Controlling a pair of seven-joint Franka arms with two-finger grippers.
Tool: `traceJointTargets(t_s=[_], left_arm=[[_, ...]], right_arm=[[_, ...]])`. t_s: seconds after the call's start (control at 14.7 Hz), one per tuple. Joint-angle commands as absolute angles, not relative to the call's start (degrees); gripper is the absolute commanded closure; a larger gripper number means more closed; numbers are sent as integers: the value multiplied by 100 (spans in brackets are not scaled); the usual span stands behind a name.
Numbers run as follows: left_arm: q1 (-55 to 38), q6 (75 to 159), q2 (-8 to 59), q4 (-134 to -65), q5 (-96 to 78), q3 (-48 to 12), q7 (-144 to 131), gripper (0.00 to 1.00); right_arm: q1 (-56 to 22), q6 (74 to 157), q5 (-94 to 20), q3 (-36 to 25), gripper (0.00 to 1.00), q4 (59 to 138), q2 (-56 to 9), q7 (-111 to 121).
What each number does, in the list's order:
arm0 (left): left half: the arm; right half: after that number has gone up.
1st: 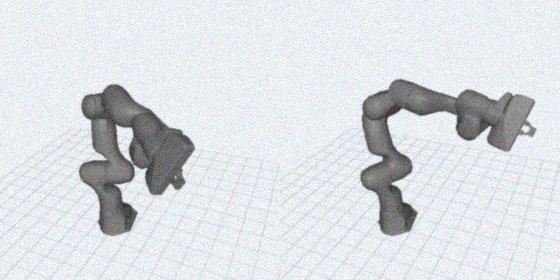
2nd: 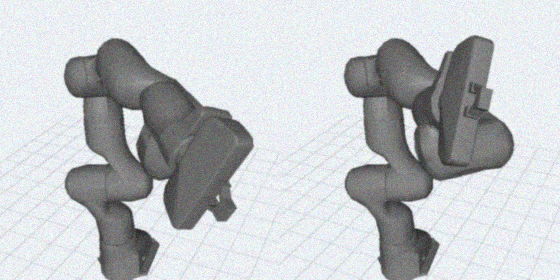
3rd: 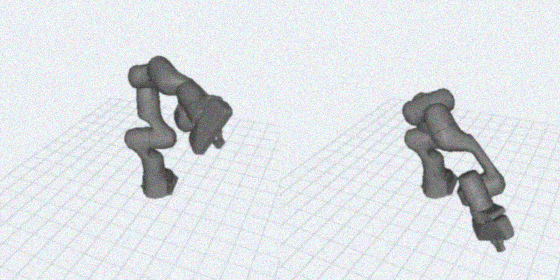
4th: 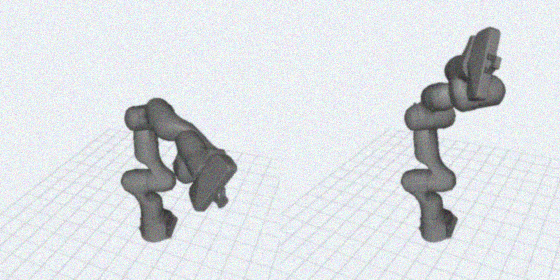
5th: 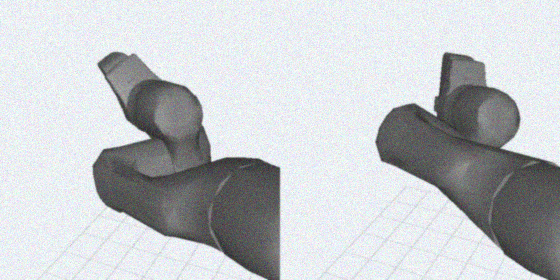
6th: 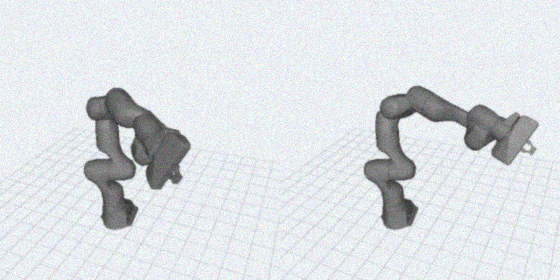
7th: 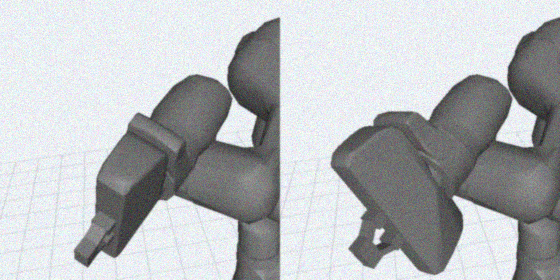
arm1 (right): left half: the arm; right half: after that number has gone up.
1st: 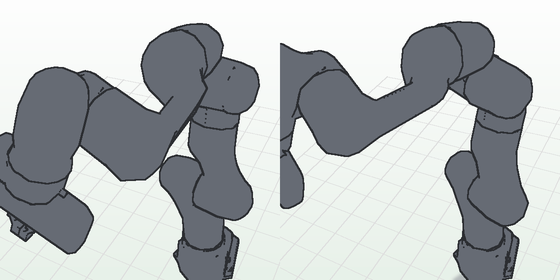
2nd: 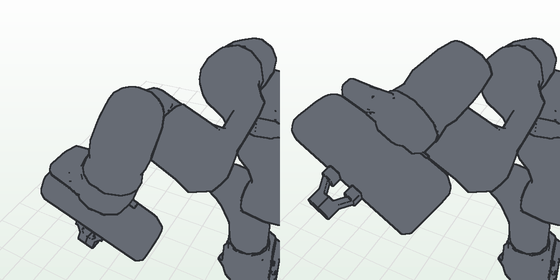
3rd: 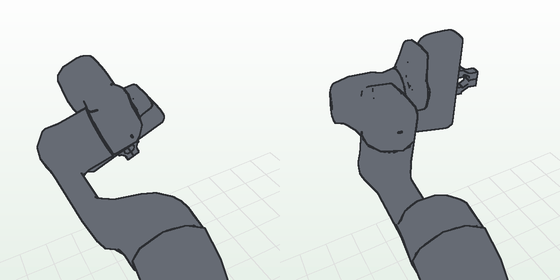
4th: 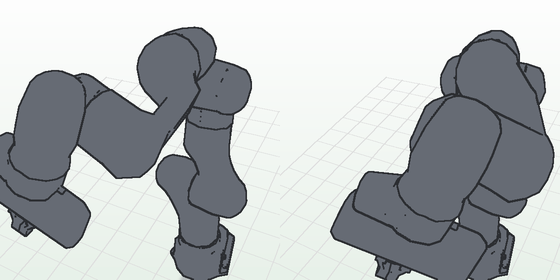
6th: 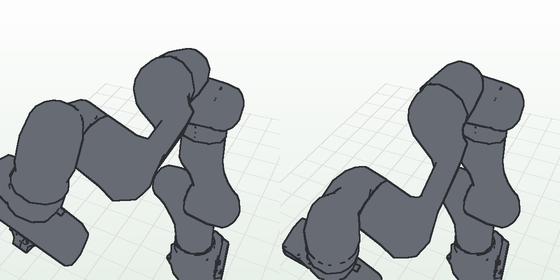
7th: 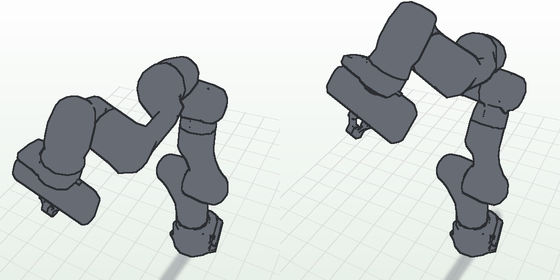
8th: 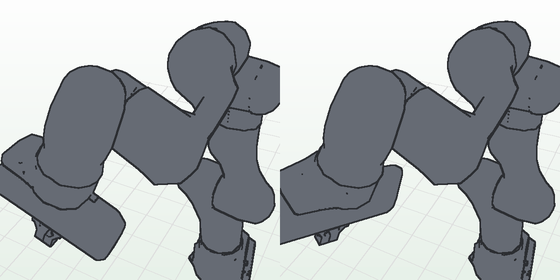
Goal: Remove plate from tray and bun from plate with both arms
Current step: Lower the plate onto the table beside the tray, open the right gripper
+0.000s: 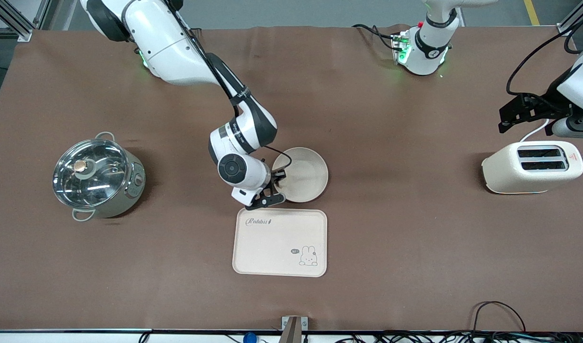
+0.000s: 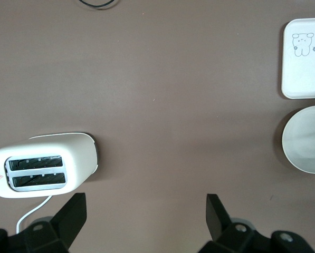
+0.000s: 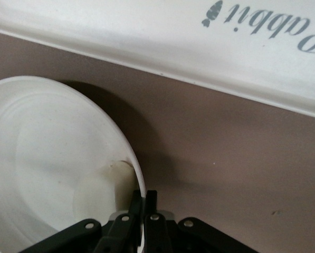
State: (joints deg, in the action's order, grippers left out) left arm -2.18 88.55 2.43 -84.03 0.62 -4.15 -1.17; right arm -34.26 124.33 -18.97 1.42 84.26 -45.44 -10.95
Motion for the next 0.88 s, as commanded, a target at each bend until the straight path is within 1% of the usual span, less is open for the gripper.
traceJointTargets(t_s=[0.0,0.14,0.27,0.34,0.41,0.48,0.61,0.82], left_arm=[[-237,8851,255,-8341,53,-413,-97,0],[-229,8851,255,-8341,53,-413,-97,0],[-229,8851,255,-8341,53,-413,-88,0],[-237,8851,255,-8341,53,-413,-97,0],[-237,8851,264,-8341,53,-413,-97,0],[-237,8851,264,-8341,53,-413,-97,0],[-229,8851,264,-8350,53,-413,-88,0],[-237,8851,255,-8350,44,-413,-149,0]], right_arm=[[-3384,12410,-1837,123,99,8841,-4271,-1099],[-3314,12410,-1837,114,98,8894,-4271,-1116],[-3235,12375,-1837,123,84,8903,-4280,-1134],[-3226,12331,-1846,123,58,8895,-4280,-1151],[-3191,12305,-1854,123,40,8868,-4272,-1160],[-3130,12270,-1863,123,0,8851,-4245,-1160],[-3033,12112,-1872,114,0,8772,-4114,-1143],[-2752,11577,-1846,114,0,8623,-3728,-1134]])
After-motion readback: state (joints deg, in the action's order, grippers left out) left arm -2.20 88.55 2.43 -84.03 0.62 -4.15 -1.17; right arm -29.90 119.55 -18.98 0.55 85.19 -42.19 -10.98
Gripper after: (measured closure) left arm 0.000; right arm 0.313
